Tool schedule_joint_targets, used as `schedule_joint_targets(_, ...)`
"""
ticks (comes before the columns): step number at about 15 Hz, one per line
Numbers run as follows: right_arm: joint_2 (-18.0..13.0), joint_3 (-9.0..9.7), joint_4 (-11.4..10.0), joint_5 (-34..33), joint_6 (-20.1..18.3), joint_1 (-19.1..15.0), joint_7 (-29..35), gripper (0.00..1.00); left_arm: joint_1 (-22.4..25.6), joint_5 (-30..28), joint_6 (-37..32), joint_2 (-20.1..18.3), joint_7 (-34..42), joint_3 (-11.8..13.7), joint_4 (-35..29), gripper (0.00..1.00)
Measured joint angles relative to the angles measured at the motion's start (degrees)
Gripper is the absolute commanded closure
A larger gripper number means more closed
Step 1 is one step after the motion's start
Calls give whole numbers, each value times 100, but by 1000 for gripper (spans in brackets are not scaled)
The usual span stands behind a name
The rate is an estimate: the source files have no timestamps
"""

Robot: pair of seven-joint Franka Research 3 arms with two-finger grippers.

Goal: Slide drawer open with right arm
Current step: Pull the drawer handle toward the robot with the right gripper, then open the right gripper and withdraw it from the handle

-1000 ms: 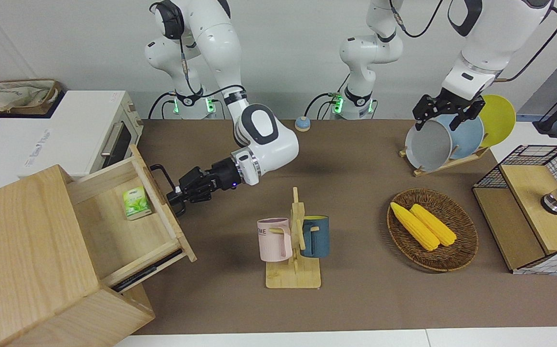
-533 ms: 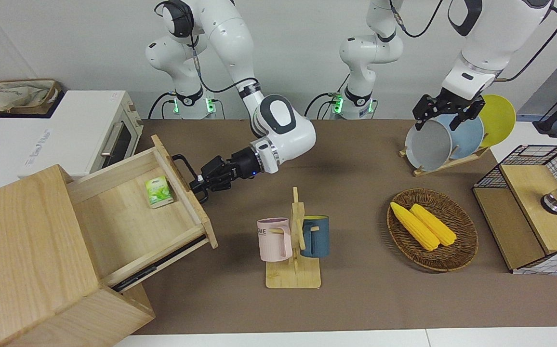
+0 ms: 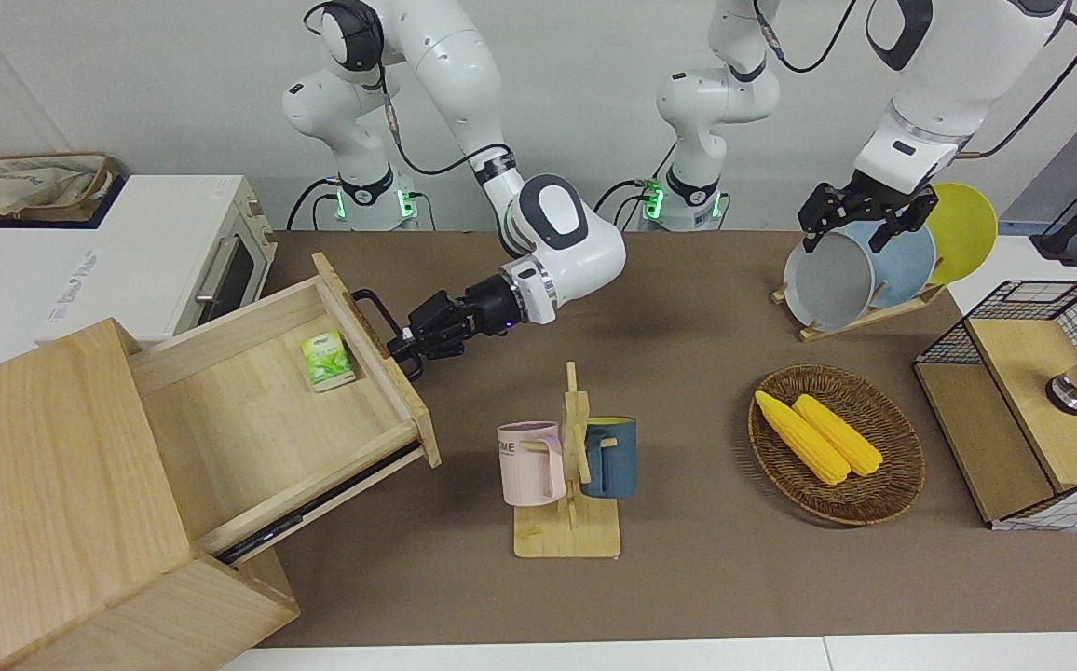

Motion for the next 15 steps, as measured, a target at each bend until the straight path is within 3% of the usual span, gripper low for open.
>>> schedule_joint_targets(1, 0, 0, 0, 0, 0, 0, 0, 891, 0, 0, 0, 0, 0, 0, 0, 7)
schedule_joint_targets(2, 0, 0, 0, 3, -1, 0, 0, 620, 0, 0, 0, 0, 0, 0, 0, 7)
schedule_joint_targets(3, 0, -4, 0, 9, -4, -2, 1, 270, 0, 0, 0, 0, 0, 0, 0, 7)
schedule_joint_targets(4, 0, -4, 0, 13, -4, -2, 0, 11, 0, 0, 0, 0, 0, 0, 0, 7)
schedule_joint_targets(15, 9, 17, -19, 80, -4, 52, 0, 13, 0, 0, 0, 0, 0, 0, 0, 7)
